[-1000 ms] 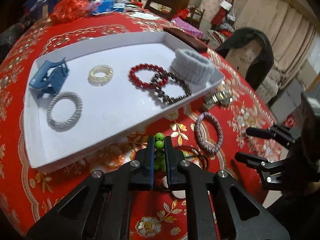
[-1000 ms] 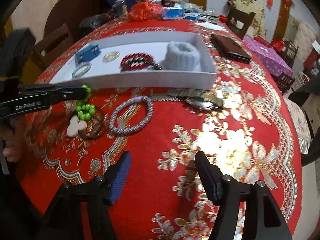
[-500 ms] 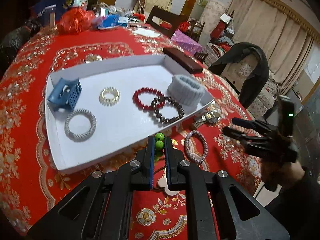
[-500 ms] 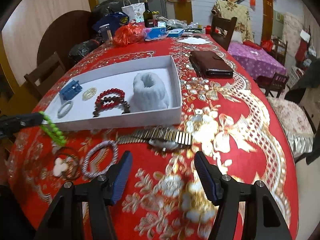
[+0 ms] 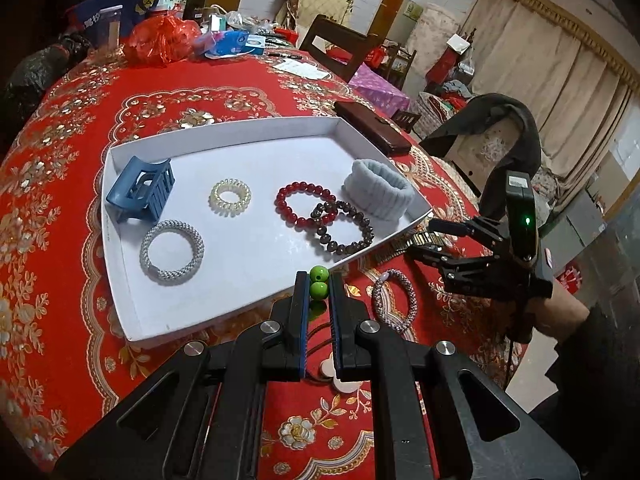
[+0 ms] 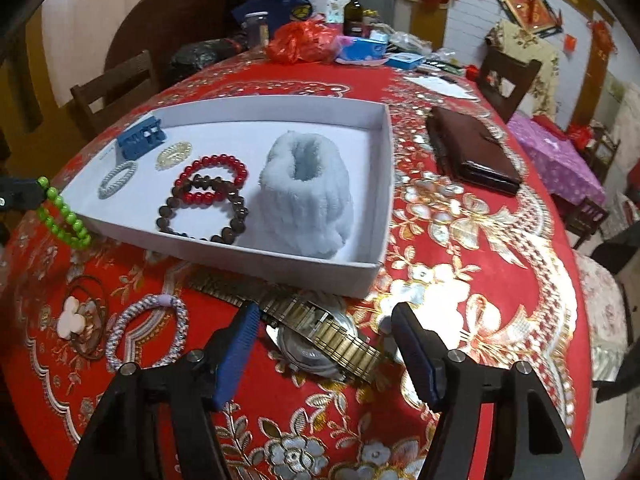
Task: Organize jewelry
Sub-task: 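Grasp the gold wristwatch with the right tool while the left tool holds the green bracelet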
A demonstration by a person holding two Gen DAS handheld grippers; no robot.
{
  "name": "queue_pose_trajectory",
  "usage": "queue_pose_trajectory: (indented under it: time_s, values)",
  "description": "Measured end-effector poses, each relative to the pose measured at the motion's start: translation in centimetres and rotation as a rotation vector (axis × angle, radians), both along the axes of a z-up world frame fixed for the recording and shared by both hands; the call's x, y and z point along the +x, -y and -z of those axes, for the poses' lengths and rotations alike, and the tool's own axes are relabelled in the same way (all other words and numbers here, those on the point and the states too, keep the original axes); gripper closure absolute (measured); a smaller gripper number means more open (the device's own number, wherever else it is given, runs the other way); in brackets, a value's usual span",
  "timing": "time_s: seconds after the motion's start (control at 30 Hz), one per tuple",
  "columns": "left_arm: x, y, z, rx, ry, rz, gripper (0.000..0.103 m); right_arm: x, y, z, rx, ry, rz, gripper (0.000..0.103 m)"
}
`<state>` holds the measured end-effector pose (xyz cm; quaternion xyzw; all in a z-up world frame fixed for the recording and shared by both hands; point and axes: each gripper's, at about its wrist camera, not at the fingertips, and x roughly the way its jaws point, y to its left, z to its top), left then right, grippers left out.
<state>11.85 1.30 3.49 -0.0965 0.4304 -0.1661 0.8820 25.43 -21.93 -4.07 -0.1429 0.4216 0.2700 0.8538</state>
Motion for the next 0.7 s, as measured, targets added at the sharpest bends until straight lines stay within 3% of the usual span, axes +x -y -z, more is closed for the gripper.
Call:
queue_pose_trajectory:
  time_s: [0.1, 0.4, 0.7]
  values:
    - [-0.1, 0.0, -0.1, 0.001, -0.001, 0.002, 0.095, -0.7, -0.4, -0.2, -0.004, -0.010, 0.006, 0.056]
    - [-0.4, 0.2, -0.1, 0.002, 0.002, 0.008, 0.095, -5.4, -0.5, -1.0, -0.016, -0.076, 0.105, 0.057]
    - [-0.8, -0.2, -1.6, -0.024, 0.034, 0.007, 0.095, -9.8, -1.0, -5.8, 0.036, 0.025, 0.123, 0.057]
